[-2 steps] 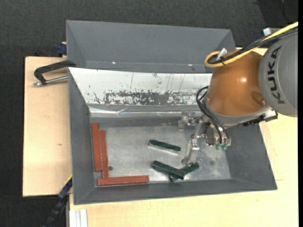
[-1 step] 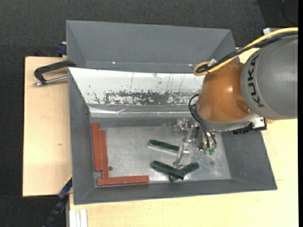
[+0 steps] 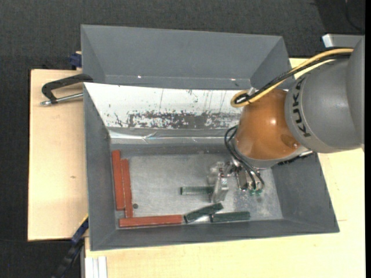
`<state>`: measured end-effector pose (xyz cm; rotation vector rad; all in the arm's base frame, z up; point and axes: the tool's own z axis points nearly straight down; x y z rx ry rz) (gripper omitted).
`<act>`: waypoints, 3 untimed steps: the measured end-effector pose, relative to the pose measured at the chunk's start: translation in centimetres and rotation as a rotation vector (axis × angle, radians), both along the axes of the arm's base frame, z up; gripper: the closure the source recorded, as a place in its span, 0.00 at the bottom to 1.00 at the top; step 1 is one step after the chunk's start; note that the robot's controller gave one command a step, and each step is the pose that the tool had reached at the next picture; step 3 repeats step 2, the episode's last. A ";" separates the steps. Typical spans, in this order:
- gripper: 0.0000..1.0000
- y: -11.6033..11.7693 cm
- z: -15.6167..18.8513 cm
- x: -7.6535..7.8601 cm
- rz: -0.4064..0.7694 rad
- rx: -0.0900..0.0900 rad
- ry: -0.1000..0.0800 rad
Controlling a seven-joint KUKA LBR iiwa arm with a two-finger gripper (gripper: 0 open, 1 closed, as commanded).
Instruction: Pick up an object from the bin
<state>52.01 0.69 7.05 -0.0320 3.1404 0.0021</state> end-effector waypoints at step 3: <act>1.00 0.1 13.2 -0.4 -0.015 0.000 -0.004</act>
Offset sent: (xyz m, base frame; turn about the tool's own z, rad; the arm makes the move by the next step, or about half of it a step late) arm -0.0054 0.0008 0.1307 0.0155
